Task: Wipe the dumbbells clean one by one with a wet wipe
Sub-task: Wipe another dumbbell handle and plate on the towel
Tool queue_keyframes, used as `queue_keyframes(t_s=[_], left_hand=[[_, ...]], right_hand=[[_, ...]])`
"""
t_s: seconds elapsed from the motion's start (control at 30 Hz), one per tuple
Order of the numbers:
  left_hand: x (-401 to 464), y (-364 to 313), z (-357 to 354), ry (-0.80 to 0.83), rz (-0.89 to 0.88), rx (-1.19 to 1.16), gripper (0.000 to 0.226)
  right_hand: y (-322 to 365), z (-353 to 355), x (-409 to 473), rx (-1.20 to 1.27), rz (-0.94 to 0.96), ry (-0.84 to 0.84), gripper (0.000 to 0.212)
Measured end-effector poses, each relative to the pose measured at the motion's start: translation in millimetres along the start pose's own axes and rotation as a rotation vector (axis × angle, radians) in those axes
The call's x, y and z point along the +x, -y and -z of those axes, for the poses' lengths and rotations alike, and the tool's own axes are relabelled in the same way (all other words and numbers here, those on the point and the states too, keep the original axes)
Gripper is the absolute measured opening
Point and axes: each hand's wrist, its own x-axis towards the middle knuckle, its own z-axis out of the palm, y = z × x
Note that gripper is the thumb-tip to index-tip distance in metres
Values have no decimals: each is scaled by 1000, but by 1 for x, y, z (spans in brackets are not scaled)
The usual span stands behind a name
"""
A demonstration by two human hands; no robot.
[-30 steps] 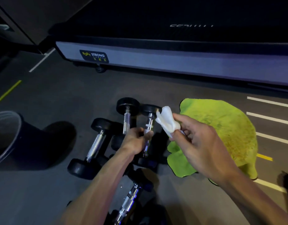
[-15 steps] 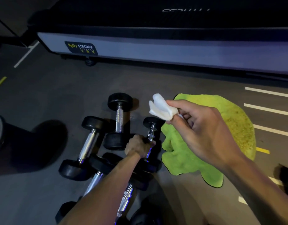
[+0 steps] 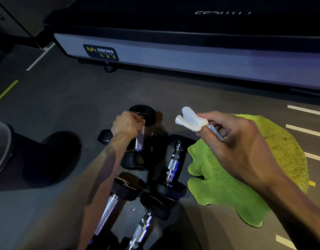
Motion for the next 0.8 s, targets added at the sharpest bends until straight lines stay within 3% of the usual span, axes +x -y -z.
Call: queue_keyframes(t_s=[0.17, 0.43, 0.53, 0.67, 0.8], left_hand=[[38, 3, -14, 67, 101, 312, 62], [73, 5, -34, 226, 176, 311, 72], [78, 16, -49, 300, 235, 198, 74], [78, 17, -62, 284, 221, -116, 57], [71, 21, -67, 262, 221, -137, 45]], right_hand=[[-4, 4, 12, -21, -27, 36, 26], [-4, 11, 20, -56, -49, 92, 23], [-4, 10, 21, -45, -69, 86, 22], [-5, 9, 20, -55, -66, 71, 24], [-6, 11, 16, -48, -66, 57, 23]])
